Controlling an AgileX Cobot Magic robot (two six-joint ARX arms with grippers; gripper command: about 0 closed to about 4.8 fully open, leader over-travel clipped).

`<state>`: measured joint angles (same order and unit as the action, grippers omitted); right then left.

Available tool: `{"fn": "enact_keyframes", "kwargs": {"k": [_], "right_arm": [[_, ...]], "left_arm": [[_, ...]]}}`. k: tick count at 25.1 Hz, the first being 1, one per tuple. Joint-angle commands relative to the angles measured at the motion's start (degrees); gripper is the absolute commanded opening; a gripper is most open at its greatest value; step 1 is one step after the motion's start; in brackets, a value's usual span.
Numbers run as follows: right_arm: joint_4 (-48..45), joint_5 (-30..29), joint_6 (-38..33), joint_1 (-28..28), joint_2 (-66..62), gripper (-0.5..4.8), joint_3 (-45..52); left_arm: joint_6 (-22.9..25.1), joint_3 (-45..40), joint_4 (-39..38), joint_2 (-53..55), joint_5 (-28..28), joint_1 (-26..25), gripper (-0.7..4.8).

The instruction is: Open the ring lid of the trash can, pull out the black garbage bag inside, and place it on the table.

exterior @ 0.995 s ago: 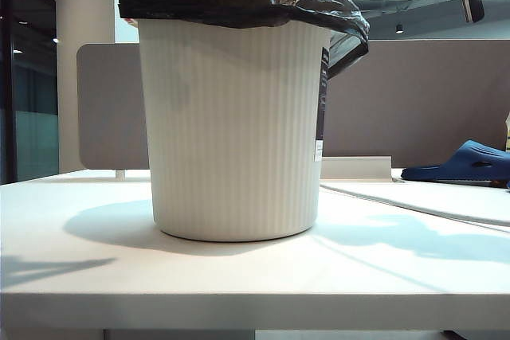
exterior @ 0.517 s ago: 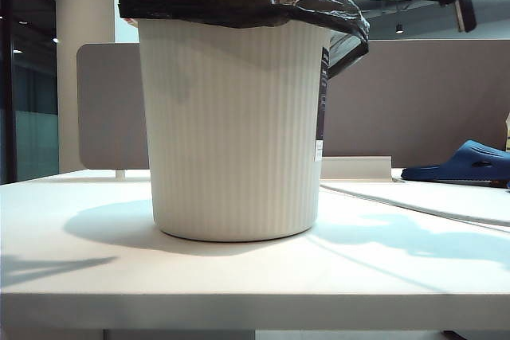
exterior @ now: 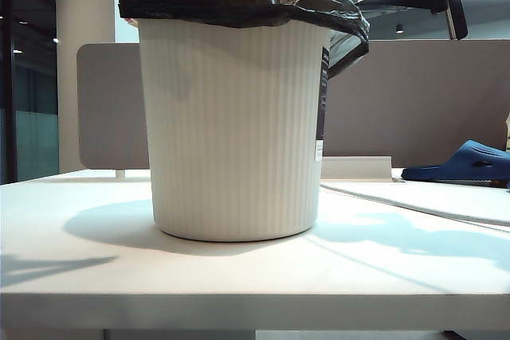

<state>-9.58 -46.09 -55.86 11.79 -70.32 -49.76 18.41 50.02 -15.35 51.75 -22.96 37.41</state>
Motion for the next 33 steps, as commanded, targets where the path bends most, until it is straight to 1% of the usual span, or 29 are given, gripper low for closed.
{"fn": "enact_keyframes", "kwargs": {"k": [1, 14, 29, 33], "right_arm": [[-1.57, 0.11, -0.04, 0.11, 0.20, 2.12, -0.28], [-4.13, 0.09, -2.43, 0.11, 0.20, 2.12, -0.28], [-4.44, 0.07, -2.86, 0.20, -0.07, 2.12, -0.28], [-5.27, 0.07, -2.95, 1.73, -0.55, 2.11, -0.28]], "left_arm": [[0.00, 0.37, 0.90, -0.13, -0.42, 0.09, -0.06], [0.00, 0.35, 1.20, -0.13, -0.42, 0.09, -0.06], [-0.02, 0.35, 1.73, 0.09, -0.42, 0.09, -0.06], [-0.02, 0.35, 1.73, 0.15, -0.44, 0.09, -0.06]]}}
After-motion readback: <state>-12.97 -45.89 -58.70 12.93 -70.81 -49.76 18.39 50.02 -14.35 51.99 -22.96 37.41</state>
